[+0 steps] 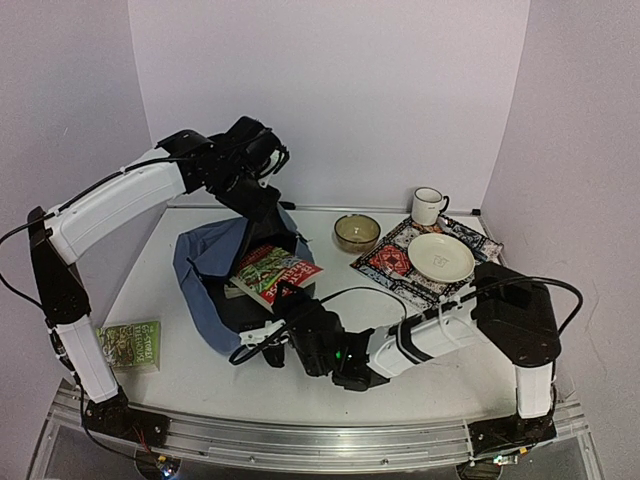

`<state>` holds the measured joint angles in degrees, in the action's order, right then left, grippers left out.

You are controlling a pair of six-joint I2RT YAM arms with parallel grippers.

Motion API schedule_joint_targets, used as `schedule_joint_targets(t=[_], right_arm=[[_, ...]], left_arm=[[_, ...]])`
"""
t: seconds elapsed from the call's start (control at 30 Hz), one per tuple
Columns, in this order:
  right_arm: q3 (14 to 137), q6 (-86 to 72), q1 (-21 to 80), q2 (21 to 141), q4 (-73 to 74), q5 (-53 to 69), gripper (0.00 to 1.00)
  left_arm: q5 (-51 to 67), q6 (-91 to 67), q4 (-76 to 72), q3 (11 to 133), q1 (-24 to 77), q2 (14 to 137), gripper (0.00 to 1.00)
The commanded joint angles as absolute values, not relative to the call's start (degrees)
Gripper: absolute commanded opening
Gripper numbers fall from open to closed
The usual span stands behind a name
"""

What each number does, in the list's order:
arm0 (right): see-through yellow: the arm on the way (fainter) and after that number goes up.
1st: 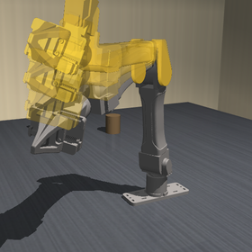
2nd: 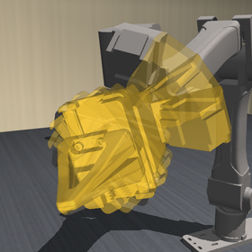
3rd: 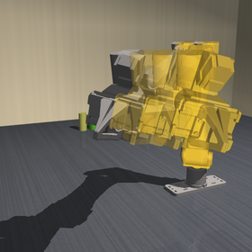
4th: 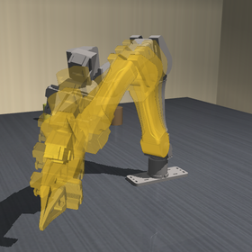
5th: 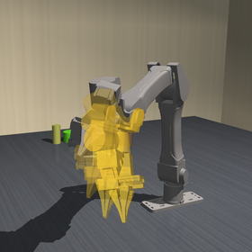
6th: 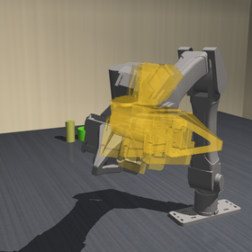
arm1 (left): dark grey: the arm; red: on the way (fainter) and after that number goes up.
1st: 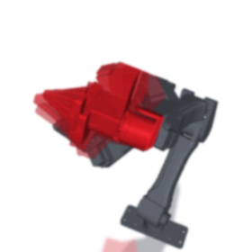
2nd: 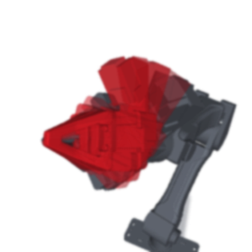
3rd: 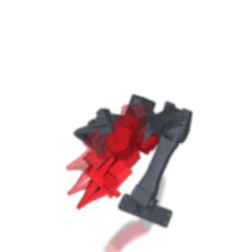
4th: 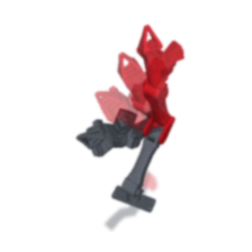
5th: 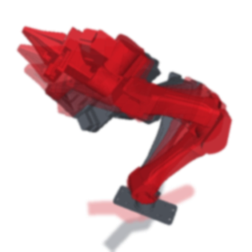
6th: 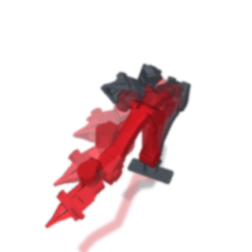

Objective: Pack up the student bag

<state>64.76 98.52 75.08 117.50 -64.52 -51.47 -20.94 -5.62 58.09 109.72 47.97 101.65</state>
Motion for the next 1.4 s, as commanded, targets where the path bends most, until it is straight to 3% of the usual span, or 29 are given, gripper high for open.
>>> schedule_joint_targets(t=[0.0,0.33,0.57,0.73,0.9,1.0,1.17,1.37], right_arm=[[72.18,99.67,74.00,120.95,-71.19,-52.53,0.00],[83.74,97.50,71.21,129.65,-65.23,-52.95,0.00],[94.16,82.09,69.64,133.27,-43.91,-54.70,0.00],[100.38,80.32,68.77,137.77,-40.96,-55.79,0.00],[106.08,79.54,67.77,141.98,-39.67,-57.09,0.08],[107.44,77.16,67.89,142.15,-36.61,-56.88,0.19],[103.06,70.16,69.16,136.44,-30.54,-53.23,0.37],[99.34,55.95,70.57,128.51,-18.60,-44.44,0.45]], left_arm=[[-14.07,-6.32,54.50,114.66,48.25,98.99,0.00],[-9.13,-7.78,54.50,114.44,48.25,97.54,0.00],[-6.42,-8.89,54.45,113.99,48.26,97.15,0.00],[-4.06,-9.39,54.39,114.26,48.26,97.19,0.00],[-2.66,-9.83,54.32,114.26,48.34,97.11,0.00],[-4.24,-9.93,54.17,114.16,48.33,97.19,0.00],[-8.00,-9.85,53.96,114.42,48.25,98.51,0.00],[-11.05,-9.70,53.69,115.35,48.19,99.68,0.00]])
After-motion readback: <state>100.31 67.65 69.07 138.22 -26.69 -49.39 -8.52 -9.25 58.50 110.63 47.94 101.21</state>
